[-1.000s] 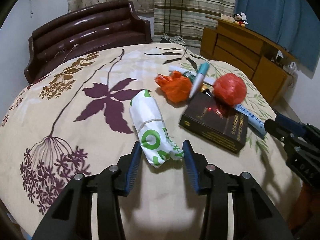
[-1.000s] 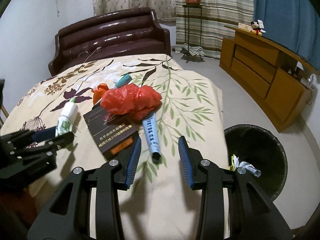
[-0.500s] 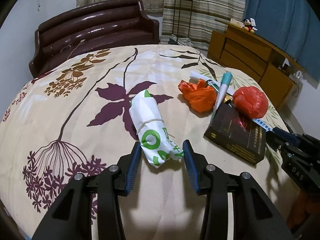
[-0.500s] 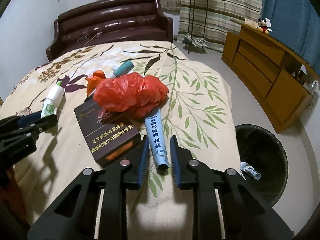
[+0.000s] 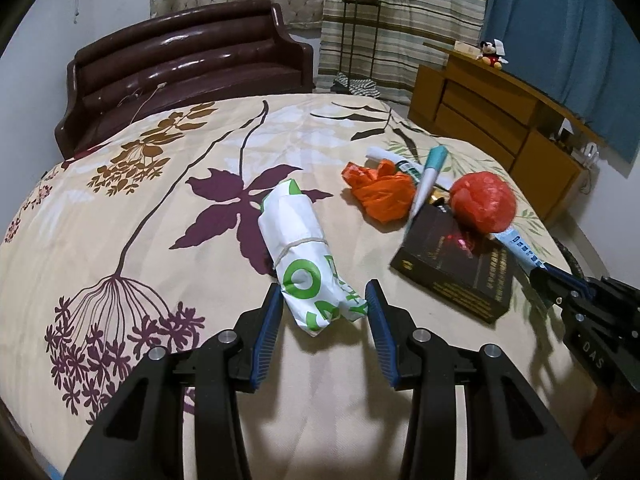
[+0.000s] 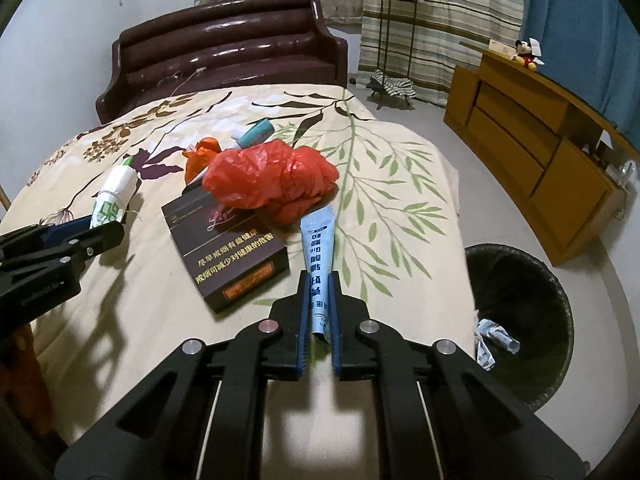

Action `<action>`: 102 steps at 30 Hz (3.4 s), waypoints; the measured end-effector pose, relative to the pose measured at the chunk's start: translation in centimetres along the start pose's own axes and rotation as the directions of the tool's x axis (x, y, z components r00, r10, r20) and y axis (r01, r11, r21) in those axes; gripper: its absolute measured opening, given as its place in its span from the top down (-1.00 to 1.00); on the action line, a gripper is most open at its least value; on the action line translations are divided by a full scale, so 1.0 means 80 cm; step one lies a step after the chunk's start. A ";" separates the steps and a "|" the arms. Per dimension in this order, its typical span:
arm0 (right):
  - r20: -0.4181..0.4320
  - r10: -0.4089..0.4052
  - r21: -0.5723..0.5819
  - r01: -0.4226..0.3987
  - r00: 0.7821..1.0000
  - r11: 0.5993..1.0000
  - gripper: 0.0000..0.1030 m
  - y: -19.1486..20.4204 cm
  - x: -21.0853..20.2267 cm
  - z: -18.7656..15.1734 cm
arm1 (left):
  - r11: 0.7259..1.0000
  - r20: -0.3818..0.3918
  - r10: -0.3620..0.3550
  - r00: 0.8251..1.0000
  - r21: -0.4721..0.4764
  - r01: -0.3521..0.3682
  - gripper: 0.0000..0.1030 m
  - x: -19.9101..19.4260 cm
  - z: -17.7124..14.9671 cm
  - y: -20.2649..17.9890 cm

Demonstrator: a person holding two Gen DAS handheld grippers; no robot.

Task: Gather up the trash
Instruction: 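Carry blue-white tube and green-printed packet over the bin and open both tools, then move both tools back to the bed and grasp the red plastic bag with right tool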

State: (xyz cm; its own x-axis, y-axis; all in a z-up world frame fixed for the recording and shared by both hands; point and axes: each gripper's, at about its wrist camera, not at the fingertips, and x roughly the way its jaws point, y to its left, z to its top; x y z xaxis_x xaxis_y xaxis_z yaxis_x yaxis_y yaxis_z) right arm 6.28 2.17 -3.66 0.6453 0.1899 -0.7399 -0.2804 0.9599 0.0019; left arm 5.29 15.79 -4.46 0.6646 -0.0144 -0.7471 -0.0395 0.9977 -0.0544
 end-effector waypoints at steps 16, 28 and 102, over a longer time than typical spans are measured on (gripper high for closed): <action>0.093 -0.110 0.119 0.099 0.990 0.988 0.83 -0.075 -0.051 -0.007 | 0.992 0.087 -0.105 0.991 0.085 0.098 0.17 -0.039 0.011 -0.073; 0.121 -0.258 0.226 0.226 0.959 0.947 0.83 -0.168 -0.075 -0.020 | 0.955 0.103 -0.219 0.970 0.227 0.192 0.17 -0.022 0.028 -0.184; 0.103 -0.249 0.300 0.209 0.963 0.931 0.06 -0.216 -0.045 -0.016 | 0.959 0.077 -0.123 0.989 0.265 0.099 -0.21 0.032 0.070 -0.234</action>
State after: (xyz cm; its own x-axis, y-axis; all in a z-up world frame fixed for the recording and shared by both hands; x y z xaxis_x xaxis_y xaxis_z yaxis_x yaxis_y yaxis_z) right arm 7.85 -15.40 -1.89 0.7643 -0.0354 -0.6439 0.0874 0.9950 0.0491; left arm 11.93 -2.59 -1.67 0.7196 -0.1323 -0.6817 0.2258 0.9729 0.0495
